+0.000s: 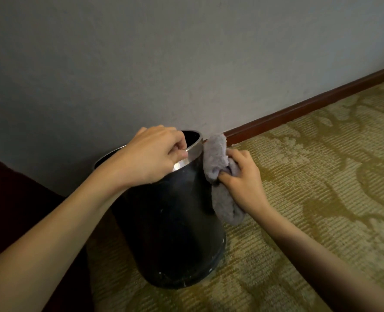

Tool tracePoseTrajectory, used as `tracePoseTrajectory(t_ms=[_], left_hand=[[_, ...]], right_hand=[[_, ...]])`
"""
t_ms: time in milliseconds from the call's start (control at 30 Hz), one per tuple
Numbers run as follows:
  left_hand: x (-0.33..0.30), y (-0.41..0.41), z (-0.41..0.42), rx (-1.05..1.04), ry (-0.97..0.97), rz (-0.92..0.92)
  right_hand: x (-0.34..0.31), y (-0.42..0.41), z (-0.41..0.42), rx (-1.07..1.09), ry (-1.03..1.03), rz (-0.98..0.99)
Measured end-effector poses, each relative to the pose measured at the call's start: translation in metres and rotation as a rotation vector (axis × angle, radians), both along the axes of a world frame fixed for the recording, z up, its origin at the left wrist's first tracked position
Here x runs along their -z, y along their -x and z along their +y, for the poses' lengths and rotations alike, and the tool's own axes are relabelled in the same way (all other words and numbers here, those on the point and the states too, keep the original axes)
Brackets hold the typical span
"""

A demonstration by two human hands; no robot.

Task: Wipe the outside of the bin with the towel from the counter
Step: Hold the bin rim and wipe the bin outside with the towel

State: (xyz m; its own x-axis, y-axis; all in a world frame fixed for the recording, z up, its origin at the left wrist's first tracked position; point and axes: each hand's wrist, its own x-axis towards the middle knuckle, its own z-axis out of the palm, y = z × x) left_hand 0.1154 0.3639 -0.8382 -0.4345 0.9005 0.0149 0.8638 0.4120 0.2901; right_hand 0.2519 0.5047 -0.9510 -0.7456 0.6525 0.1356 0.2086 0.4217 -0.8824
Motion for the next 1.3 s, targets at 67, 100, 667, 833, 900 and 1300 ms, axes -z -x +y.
tracePoseTrajectory(t_ms=[67,100,667,833,900,1300], left_hand=[[-0.001,0.008,0.002,-0.039,-0.018,-0.044],[-0.002,0.013,0.003,-0.05,-0.016,-0.079],[-0.009,0.014,0.023,0.061,0.133,-0.23],[-0.014,-0.006,0.022,0.205,0.228,-0.236],[-0.014,-0.01,0.02,0.258,0.263,-0.231],[-0.018,0.011,0.012,0.279,0.271,-0.128]], right_hand=[[-0.014,-0.001,-0.016,-0.049,-0.141,0.096],[-0.018,-0.003,-0.024,-0.093,-0.245,0.124],[0.047,-0.051,-0.007,-0.211,-0.181,-0.127],[0.06,-0.046,0.005,-0.03,0.294,-0.172],[0.057,-0.045,0.004,0.0,0.354,-0.136],[0.033,-0.033,-0.015,0.077,0.381,0.013]])
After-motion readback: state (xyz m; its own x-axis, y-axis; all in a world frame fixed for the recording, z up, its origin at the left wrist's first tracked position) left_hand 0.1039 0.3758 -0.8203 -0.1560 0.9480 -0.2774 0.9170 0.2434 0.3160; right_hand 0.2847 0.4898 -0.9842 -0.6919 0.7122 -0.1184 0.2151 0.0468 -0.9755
